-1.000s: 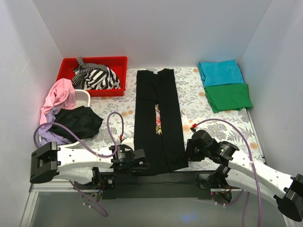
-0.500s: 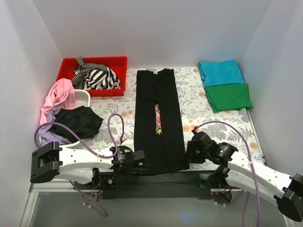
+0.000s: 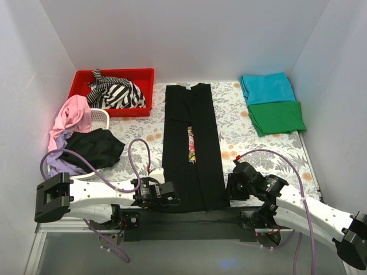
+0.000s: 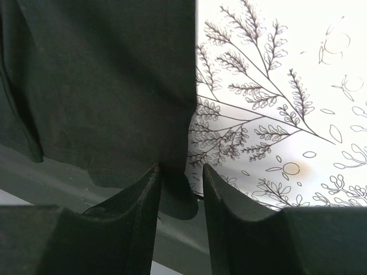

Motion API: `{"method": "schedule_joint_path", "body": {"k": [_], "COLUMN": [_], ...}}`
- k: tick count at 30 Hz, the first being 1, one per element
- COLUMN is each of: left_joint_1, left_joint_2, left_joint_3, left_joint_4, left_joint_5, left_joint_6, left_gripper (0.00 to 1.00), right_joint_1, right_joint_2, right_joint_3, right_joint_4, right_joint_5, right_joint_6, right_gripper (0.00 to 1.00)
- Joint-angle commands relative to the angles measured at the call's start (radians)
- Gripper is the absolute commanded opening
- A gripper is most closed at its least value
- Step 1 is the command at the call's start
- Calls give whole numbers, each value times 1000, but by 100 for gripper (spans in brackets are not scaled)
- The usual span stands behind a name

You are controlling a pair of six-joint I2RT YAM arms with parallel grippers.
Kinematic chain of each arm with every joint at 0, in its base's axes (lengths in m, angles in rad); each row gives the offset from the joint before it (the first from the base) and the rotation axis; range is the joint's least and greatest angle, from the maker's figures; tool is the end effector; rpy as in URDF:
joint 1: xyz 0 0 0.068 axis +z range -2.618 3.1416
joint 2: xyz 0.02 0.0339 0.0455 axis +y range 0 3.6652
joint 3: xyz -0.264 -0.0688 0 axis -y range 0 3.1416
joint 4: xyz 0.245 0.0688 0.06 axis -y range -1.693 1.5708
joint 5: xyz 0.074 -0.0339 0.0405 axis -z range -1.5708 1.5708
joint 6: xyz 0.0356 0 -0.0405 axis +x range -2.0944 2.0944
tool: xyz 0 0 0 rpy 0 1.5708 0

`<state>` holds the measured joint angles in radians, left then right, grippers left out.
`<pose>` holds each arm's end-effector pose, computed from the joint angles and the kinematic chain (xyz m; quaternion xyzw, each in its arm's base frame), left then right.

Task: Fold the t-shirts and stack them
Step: Fold the tshirt

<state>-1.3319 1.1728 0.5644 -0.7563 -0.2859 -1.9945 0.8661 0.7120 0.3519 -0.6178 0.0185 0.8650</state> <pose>0.0512 -0.1678 0.1602 -0.3341 0.9262 -0.1145 0.1317 0.0859 0.1000 0.1649 0.0022 0.9563 0.2167 0.1961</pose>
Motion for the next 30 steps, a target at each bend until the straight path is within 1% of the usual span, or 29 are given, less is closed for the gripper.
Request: {"method": "schedule_joint_path", "body": {"k": [1, 4, 5, 7, 8, 10, 11, 14, 20, 21, 26, 30], "left_joint_1": [7, 7, 7, 7, 7, 5, 7, 7, 7, 7, 14, 65], "left_joint_2": [11, 13, 11, 7, 4, -4, -9, -28, -36, -35, -13, 1], "left_joint_3": [-21, -14, -12, -12, -14, -14, -15, 3, 124, 158, 227, 250], "left_joint_4": [51, 45, 43, 38, 37, 31, 29, 14, -78, -101, -144, -164], "left_joint_5": [-58, -56, -56, -52, -49, -48, -50, -55, -110, -131, -179, -194], "left_joint_6": [-66, -63, -63, -61, -59, -59, -59, -41, 5, 8, 16, 34], "left_gripper": [0, 0, 0, 0, 0, 0, 0, 0, 0, 0, 0, 0], "right_joint_1": [5, 7, 5, 5, 5, 5, 5, 5, 5, 5, 5, 5], "right_joint_2": [-19, -39, -51, -60, -66, -68, -63, -57, -75, -72, 1, 70], "right_joint_3": [-11, -16, -19, -27, -39, -45, -45, -19, 94, 110, 196, 251], "right_joint_4": [21, 20, 18, 18, 21, 26, 23, 30, 47, 53, 56, 70], "right_joint_5": [-11, -11, -9, -43, -49, -57, -54, -51, -23, 4, 41, 67], "right_joint_6": [25, 37, 37, 52, 55, 57, 55, 42, -27, -40, -95, -148], "right_gripper": [40, 29, 22, 22, 18, 6, 2, 1, 1, 1, 1, 1]}}
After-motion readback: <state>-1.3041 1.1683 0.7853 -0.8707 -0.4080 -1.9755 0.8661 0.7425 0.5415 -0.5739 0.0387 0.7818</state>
